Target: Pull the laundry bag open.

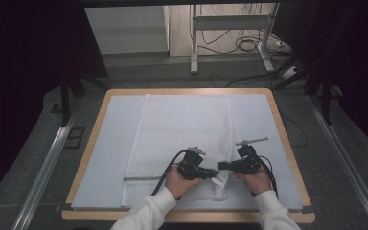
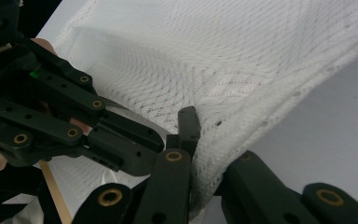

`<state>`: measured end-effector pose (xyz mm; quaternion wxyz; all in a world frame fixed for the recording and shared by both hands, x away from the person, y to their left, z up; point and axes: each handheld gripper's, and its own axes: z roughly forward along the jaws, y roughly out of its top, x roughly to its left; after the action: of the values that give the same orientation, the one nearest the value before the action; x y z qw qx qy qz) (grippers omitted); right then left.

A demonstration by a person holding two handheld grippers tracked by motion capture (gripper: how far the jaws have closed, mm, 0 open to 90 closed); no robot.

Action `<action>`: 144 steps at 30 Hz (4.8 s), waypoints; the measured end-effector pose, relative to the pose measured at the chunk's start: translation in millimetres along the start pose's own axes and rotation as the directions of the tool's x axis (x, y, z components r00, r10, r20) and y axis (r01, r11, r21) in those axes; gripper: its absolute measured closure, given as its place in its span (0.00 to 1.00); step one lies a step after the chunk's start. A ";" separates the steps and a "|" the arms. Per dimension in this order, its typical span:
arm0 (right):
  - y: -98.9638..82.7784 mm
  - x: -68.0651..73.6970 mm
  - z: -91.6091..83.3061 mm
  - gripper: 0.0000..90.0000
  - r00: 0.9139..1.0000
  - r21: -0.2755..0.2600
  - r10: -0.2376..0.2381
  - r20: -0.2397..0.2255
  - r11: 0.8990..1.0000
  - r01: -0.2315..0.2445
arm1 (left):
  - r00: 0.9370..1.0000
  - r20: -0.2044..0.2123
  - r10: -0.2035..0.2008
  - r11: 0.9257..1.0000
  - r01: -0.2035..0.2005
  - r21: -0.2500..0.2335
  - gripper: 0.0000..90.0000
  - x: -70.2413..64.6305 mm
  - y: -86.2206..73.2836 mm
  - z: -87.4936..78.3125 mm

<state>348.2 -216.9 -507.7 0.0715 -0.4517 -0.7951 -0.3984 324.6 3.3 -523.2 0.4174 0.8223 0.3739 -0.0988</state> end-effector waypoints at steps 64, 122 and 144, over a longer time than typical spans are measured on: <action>-0.8 -3.6 -6.6 0.99 1.000 -0.007 -0.010 -0.015 1.000 0.010 | 0.996 -0.076 -0.038 0.999 0.039 0.013 0.97 9.5 -11.2 -8.0; -1.7 -5.4 -9.2 0.98 1.000 -0.036 -0.009 -0.016 0.999 0.008 | 0.989 -0.112 -0.093 0.996 0.090 -0.027 0.97 33.7 -40.1 -56.8; -2.9 -4.7 -10.6 0.98 1.000 -0.047 -0.001 -0.007 0.999 0.001 | 0.983 -0.127 -0.129 0.991 0.123 -0.056 0.97 42.9 -53.0 -77.9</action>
<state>346.1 -228.2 -504.4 0.0633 -0.4514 -0.7856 -0.4184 306.1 105.0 -526.8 0.4043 0.7916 0.4540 -0.0621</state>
